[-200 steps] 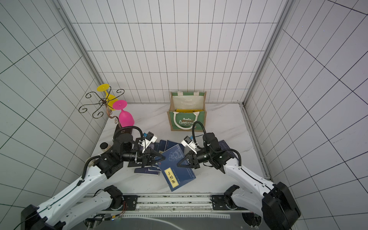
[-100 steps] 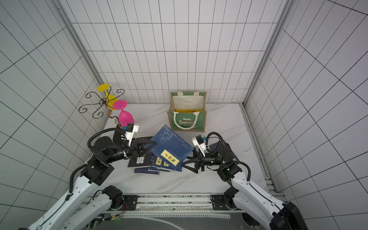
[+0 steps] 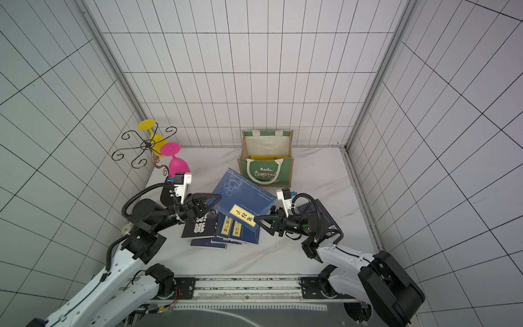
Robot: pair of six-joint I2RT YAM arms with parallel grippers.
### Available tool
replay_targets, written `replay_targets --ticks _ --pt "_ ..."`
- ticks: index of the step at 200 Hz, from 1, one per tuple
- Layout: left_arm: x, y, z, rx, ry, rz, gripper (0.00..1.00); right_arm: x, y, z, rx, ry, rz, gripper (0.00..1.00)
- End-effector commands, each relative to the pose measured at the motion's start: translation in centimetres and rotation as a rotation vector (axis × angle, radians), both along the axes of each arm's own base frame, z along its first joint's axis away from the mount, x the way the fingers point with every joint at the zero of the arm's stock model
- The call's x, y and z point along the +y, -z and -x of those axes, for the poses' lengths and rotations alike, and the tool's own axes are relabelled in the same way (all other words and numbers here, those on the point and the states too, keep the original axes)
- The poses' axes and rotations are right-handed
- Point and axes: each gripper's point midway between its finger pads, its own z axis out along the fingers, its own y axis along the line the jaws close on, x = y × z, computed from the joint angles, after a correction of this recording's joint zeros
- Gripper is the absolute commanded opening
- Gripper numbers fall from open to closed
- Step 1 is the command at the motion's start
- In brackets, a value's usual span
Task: Put the books into the canvas bag
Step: Place the book in the canvas bag.
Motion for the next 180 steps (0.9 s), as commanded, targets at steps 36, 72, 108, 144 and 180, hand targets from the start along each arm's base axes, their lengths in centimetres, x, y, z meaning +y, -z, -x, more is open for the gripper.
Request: replay_targets --ticks 36,72,108,144,180 --pt "1.0 1.2 -0.4 -0.014 -0.088 -0.071 0.0 -0.8 -6.4 -1.7 -0.103 0.126 -0.115 0.0" --pt "0.8 3.3 -0.5 0.025 -0.082 -0.146 0.22 -0.2 -9.1 -3.3 -0.154 0.167 -0.007 0.0" --pt "2.0 4.3 -0.9 0.015 -0.162 -0.268 0.96 -0.9 -10.3 -7.8 -0.077 0.176 0.124 0.0" --pt "4.2 6.0 -1.7 -0.006 -0.289 -0.45 0.97 -2.4 -9.9 -15.1 0.056 0.206 0.291 0.0" --pt "4.5 6.8 -0.8 -0.011 -0.272 -0.496 0.97 -4.3 -10.9 -21.1 0.104 0.274 0.363 0.0"
